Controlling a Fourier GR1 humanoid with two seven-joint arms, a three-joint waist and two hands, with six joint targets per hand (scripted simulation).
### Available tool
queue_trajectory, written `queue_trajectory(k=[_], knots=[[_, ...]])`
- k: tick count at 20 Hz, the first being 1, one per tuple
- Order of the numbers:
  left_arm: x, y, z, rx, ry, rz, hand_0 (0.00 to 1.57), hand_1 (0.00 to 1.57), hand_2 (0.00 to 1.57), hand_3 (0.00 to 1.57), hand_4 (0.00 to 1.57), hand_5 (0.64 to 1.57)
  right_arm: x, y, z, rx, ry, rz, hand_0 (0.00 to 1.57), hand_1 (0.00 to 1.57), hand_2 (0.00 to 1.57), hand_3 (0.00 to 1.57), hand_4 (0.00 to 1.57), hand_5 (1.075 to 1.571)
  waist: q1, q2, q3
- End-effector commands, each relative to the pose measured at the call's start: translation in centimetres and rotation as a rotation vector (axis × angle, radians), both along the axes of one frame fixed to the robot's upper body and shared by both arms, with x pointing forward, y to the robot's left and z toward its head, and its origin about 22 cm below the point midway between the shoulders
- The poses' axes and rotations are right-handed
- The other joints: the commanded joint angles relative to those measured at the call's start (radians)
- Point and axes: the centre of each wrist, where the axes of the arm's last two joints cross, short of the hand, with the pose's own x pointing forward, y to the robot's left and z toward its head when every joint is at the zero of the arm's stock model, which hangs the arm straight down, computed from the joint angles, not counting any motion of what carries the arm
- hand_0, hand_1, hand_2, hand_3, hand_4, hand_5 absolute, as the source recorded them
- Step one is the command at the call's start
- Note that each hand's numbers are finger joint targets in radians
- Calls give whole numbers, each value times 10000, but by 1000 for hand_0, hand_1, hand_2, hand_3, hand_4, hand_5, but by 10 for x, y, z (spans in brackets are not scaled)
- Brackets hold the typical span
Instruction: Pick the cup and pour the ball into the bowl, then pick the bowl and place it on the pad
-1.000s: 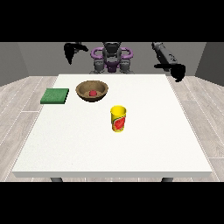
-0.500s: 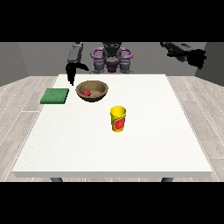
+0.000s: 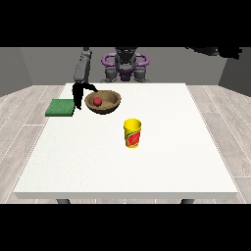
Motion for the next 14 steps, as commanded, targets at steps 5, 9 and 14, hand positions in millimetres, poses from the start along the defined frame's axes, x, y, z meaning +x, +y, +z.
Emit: queue_trajectory(k=[5, 9, 14], knots=[[-6, 5, 21, -103, -59, 48, 0, 0, 0, 0, 0, 1538, 34, 10, 1, 515, 1072, -3, 0, 0, 0, 0, 411, 1570, -60, -184, -11], [-22, 3, 64, 244, -911, -397, 0, 0, 0, 0, 0, 1534, 35, -5, -17, 578, 501, -592, 0, 0, 0, 0, 380, 1571, 406, 535, -1], [-25, 4, 66, 72, -978, -535, 0, 0, 0, 0, 0, 1529, 32, -12, -26, 652, 239, -650, 0, 0, 0, 0, 307, 1567, 522, 812, 1]])
